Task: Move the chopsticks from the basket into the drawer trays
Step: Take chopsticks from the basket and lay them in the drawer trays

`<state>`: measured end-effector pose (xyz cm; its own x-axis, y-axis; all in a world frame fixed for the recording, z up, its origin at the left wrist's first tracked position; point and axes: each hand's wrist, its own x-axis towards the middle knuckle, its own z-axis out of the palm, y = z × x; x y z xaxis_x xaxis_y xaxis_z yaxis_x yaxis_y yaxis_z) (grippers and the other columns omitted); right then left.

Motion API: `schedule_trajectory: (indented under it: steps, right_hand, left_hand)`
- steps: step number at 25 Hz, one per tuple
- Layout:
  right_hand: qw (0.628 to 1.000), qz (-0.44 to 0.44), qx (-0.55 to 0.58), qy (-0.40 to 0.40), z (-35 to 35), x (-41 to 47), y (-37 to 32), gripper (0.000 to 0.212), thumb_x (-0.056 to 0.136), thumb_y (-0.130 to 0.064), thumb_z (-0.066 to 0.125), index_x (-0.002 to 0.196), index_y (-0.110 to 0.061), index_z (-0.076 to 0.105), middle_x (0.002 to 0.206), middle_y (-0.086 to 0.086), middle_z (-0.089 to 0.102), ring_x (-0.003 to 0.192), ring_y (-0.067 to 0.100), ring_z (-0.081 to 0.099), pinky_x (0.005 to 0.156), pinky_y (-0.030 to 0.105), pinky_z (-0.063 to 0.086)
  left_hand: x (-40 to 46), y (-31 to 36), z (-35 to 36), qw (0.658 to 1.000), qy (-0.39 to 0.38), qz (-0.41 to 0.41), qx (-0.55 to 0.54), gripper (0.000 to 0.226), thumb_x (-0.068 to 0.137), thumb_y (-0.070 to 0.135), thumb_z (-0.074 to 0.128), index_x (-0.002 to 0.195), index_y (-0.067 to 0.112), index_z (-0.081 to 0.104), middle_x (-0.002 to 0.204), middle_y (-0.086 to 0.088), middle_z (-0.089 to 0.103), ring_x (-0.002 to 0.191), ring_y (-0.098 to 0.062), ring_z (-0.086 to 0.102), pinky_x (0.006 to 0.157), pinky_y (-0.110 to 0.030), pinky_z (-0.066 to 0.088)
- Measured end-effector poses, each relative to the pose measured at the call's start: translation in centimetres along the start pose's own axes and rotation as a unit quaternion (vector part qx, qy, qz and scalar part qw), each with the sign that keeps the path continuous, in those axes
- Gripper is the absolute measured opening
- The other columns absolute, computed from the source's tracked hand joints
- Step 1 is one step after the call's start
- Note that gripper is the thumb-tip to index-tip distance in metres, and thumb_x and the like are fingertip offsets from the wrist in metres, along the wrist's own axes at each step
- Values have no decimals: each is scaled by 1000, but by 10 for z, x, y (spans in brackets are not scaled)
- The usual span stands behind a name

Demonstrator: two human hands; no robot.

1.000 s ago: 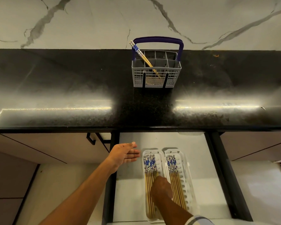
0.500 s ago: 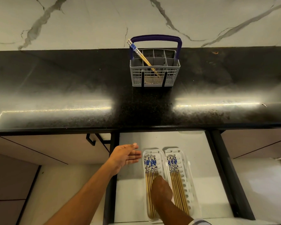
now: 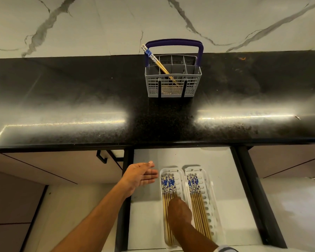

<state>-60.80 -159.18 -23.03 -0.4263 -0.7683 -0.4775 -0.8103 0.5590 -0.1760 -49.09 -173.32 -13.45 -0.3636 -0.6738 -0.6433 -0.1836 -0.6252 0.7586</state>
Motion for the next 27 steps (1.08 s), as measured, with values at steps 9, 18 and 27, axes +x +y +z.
schedule_trajectory:
  steps: [9, 18, 27]
  right_hand:
    - [994, -85, 70, 23, -114, 11, -23, 17, 99, -19, 54, 112, -15, 64, 97, 1, 72, 83, 16, 71, 77, 31, 61]
    - [898, -226, 243, 288, -317, 46, -53, 12, 95, -30, 59, 97, -23, 68, 76, -6, 71, 66, 12, 64, 62, 26, 52]
    - [920, -266, 170, 232, -403, 145, -115, 17, 97, -26, 56, 107, -20, 68, 86, 0, 69, 72, 14, 65, 69, 36, 59]
  left_hand:
    - [-1, 39, 2, 997, 16, 73, 16, 24, 98, 26, 58, 111, 8, 68, 104, -16, 75, 93, -25, 75, 81, -33, 61]
    - [1, 195, 18, 966, 46, 255, 10, 19, 99, 23, 58, 109, 11, 69, 97, -10, 77, 91, -22, 75, 81, -34, 61]
    - [81, 288, 31, 955, 174, 241, -3, 16, 95, 25, 63, 101, 14, 73, 91, -6, 75, 80, -16, 68, 85, -37, 61]
